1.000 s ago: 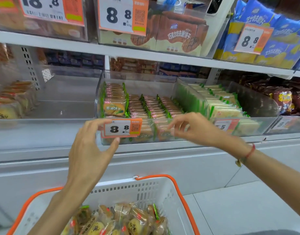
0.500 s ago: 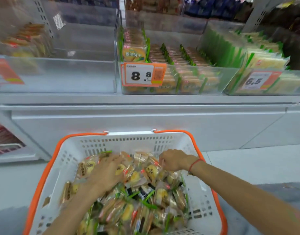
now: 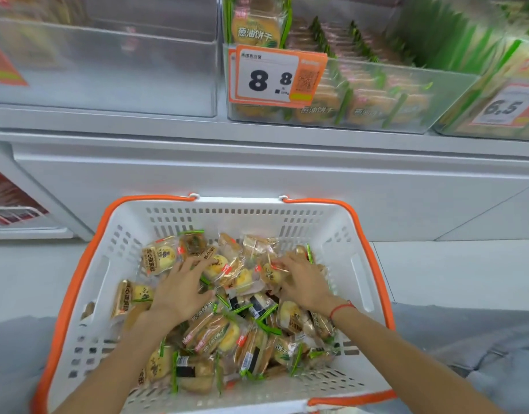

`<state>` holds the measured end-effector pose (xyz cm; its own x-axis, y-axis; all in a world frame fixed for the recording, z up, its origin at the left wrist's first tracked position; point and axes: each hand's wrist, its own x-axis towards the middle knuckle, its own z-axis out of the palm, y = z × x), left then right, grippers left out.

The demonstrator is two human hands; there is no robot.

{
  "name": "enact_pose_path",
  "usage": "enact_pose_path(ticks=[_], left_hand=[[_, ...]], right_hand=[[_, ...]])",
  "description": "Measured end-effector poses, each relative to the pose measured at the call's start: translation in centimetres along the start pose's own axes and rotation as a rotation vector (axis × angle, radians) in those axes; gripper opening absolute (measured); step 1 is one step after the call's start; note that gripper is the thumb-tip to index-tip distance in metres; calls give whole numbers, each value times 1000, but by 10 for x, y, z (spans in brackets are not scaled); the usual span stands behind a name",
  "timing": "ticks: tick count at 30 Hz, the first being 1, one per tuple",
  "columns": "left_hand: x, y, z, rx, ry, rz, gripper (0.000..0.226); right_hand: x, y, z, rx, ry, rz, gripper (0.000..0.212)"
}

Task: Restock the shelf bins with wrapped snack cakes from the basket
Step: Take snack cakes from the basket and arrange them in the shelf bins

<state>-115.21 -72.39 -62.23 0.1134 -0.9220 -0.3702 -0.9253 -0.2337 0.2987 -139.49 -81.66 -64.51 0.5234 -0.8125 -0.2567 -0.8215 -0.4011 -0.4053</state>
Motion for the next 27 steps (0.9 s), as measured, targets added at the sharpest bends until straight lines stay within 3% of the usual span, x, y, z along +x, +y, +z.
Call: enact_pose_path(ticks=[2, 5, 8, 10, 14, 17, 22, 27], left_hand=[[1, -1, 1, -7, 9, 2, 71], [0, -2, 2, -4, 12, -4, 71], [0, -1, 3, -7, 5, -12, 71], [1, 1, 1, -13, -16, -18, 71], [3, 2, -3, -11, -41, -24, 69], [3, 3, -7, -23, -66, -25, 67], [11, 8, -26, -101, -113, 13, 60], [9, 49, -67, -440, -105, 86, 40]], right_hand=[[7, 4, -12, 171, 5, 47, 24], [22, 14, -27, 48, 167, 148, 28], [30, 25, -31, -173, -130, 257, 58], [31, 30, -27, -271, -297, 281, 64], [30, 31, -21, -357, -186, 312, 36], [29, 28, -32, -365, -88, 285, 25], [29, 14, -80, -445, -96, 157, 25], [25, -11, -165, -247, -265, 37, 32]])
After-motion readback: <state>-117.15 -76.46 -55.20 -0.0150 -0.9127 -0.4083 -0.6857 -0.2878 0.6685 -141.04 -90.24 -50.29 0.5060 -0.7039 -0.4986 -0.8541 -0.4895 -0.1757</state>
